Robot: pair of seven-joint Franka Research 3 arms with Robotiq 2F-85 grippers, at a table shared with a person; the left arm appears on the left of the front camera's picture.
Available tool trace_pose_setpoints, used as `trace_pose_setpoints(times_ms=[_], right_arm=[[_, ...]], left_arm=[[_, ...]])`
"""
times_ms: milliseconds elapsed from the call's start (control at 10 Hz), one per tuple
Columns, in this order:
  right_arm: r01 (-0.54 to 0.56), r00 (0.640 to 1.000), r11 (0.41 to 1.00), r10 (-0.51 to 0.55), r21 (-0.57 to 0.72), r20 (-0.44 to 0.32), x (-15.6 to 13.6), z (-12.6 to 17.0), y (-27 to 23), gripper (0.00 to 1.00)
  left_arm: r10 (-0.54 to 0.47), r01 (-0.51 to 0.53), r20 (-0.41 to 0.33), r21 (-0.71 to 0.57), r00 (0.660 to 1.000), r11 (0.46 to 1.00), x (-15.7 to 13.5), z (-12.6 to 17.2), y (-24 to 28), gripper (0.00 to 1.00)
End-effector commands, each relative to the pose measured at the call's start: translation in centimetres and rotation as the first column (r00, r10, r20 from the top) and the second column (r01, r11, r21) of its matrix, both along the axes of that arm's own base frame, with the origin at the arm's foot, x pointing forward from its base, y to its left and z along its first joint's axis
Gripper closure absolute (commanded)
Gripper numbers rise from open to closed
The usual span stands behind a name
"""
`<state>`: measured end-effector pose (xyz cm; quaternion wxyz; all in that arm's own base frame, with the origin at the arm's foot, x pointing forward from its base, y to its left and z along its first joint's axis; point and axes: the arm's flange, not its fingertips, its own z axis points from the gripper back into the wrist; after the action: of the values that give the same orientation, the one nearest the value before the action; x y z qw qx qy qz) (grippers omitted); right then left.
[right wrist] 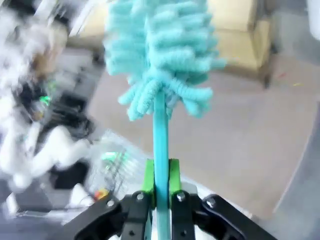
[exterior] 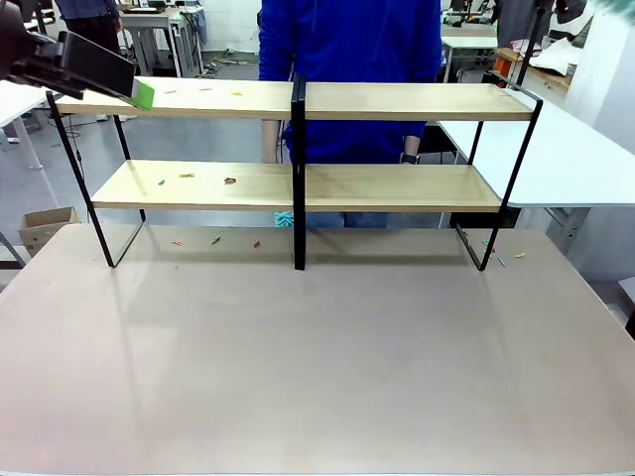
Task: Clean the shelves.
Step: Clean a randomly selected level of the Shelf with the Duster.
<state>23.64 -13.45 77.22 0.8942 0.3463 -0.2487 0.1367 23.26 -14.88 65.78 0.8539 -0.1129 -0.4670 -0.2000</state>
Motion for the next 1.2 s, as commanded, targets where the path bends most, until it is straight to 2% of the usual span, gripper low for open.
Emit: trace_pose_setpoints(times_ms=[0,200,400,500,800,900,1000,1100], right_arm=[[-0.196,0.981,0.976,0.196,0.09,0.012,-2.8,1.1,-6.0,0.88],[-0.297,0.953,0.937,0.279,0.181,0.122,-6.9,-0.8,-11.1,0.88],[-0.258,0.959,0.939,0.22,0.228,0.181,-7.7,-2.8,-12.4,0.88],[-0.263,0.962,0.952,0.246,0.158,0.12,-9.3,-2.1,-11.9,0.88],[-0.263,0.962,0.952,0.246,0.158,0.12,-9.3,-2.1,-11.9,0.88],[-0.26,0.963,0.949,0.242,0.176,0.122,-8.8,-2.7,-12.5,0.88],[-0.185,0.982,0.974,0.176,0.132,0.072,-7.5,-2.7,-10.8,0.88],[-0.137,0.99,0.987,0.135,0.084,0.027,-5.0,-2.4,-7.8,0.88]], left_arm=[[0.003,-0.003,0.0,0.0,1.0,1.0,0.0,-0.1,0.1,0.0],[0.003,-0.003,0.0,0.0,1.0,1.0,0.0,-0.1,0.1,0.0],[0.003,-0.003,0.0,0.0,1.0,1.0,0.0,-0.1,0.1,0.0],[0.003,-0.003,0.0,0.0,1.0,1.0,0.0,-0.1,0.1,0.0],[0.003,-0.003,0.0,0.0,1.0,1.0,0.0,-0.1,0.1,0.0],[0.003,-0.003,0.0,0.0,1.0,1.0,0.0,-0.1,0.1,0.0],[0.003,-0.003,0.0,0.0,1.0,1.0,0.0,-0.1,0.1,0.0],[0.003,-0.003,0.0,0.0,1.0,1.0,0.0,-0.1,0.1,0.0]])
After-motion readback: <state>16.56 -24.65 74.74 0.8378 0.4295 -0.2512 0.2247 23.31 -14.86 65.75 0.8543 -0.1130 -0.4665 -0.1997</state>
